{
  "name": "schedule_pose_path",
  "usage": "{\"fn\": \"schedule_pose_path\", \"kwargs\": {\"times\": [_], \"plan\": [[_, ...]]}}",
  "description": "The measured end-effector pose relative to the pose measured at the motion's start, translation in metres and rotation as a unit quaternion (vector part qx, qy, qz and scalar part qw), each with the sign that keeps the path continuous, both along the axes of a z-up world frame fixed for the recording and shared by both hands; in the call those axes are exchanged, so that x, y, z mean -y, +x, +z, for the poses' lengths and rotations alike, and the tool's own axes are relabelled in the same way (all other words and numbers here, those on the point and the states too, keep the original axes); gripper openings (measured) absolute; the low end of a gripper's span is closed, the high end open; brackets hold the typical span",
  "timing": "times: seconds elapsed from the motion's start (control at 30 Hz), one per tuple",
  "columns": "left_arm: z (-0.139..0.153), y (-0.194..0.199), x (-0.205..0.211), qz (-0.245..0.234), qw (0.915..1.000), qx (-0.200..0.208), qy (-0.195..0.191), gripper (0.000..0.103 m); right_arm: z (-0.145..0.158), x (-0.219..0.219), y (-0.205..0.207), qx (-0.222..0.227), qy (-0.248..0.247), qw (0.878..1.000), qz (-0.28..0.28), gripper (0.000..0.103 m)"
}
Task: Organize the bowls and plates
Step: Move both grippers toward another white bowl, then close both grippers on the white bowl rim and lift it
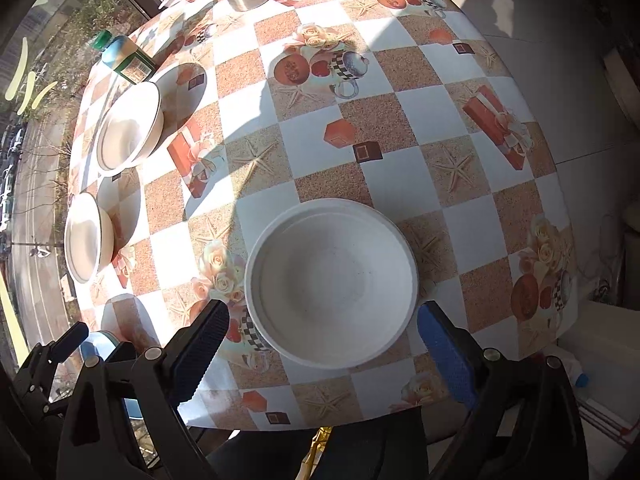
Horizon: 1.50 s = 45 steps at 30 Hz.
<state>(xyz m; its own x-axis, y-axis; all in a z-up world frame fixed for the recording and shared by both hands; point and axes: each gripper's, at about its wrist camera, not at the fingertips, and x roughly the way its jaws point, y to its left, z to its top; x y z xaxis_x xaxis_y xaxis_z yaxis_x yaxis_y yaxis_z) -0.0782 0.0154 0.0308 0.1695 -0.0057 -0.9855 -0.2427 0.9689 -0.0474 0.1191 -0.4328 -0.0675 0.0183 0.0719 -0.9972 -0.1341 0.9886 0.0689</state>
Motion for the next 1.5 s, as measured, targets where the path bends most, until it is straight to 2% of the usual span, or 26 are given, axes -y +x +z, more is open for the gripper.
{"fn": "schedule_pose_path", "kwargs": {"times": [0.17,0.3,0.53,0.67,0.93,1.2,1.23,1.27,1.3,1.33,1.4,1.47,1.5], "plan": [[0.016,0.034,-0.02,0.032,0.9992,0.018,0.017,0.083,0.004,-0.017,0.019,-0.003,0.003,1.0,0.026,0.096],[0.02,0.06,-0.051,0.076,0.9961,0.021,0.04,0.083,0.003,-0.037,0.043,-0.006,0.01,0.998,0.058,0.096],[-0.003,0.107,-0.111,0.158,0.9859,-0.006,0.055,0.083,-0.015,-0.092,0.093,-0.023,0.008,0.991,0.13,0.096],[-0.022,0.133,-0.136,0.189,0.98,-0.025,0.058,0.083,-0.024,-0.125,0.124,-0.026,0.019,0.989,0.146,0.096],[-0.059,0.174,-0.16,0.186,0.9775,-0.054,0.084,0.083,-0.06,-0.178,0.174,-0.038,0.033,0.989,0.139,0.096],[-0.092,0.191,-0.163,0.17,0.9783,-0.089,0.078,0.083,-0.098,-0.203,0.188,-0.062,0.046,0.986,0.148,0.096],[-0.095,0.191,-0.163,0.17,0.978,-0.094,0.075,0.081,-0.101,-0.204,0.188,-0.064,0.044,0.986,0.148,0.096],[-0.096,0.191,-0.162,0.171,0.9786,-0.094,0.066,0.074,-0.103,-0.204,0.188,-0.063,0.041,0.986,0.148,0.095],[-0.098,0.191,-0.161,0.171,0.9792,-0.094,0.055,0.069,-0.105,-0.204,0.188,-0.061,0.042,0.986,0.147,0.084],[-0.101,0.192,-0.159,0.17,0.9795,-0.099,0.045,0.057,-0.107,-0.203,0.188,-0.063,0.044,0.986,0.146,0.066],[-0.102,0.193,-0.154,0.166,0.9814,-0.092,0.028,0.041,-0.113,-0.2,0.187,-0.088,0.07,0.985,0.132,0.058],[-0.101,0.195,-0.144,0.151,0.9839,-0.093,0.021,0.033,-0.113,-0.198,0.187,-0.099,0.099,0.983,0.12,0.046],[-0.1,0.195,-0.138,0.144,0.9851,-0.093,0.019,0.032,-0.114,-0.199,0.186,-0.107,0.111,0.981,0.122,0.034]]}}
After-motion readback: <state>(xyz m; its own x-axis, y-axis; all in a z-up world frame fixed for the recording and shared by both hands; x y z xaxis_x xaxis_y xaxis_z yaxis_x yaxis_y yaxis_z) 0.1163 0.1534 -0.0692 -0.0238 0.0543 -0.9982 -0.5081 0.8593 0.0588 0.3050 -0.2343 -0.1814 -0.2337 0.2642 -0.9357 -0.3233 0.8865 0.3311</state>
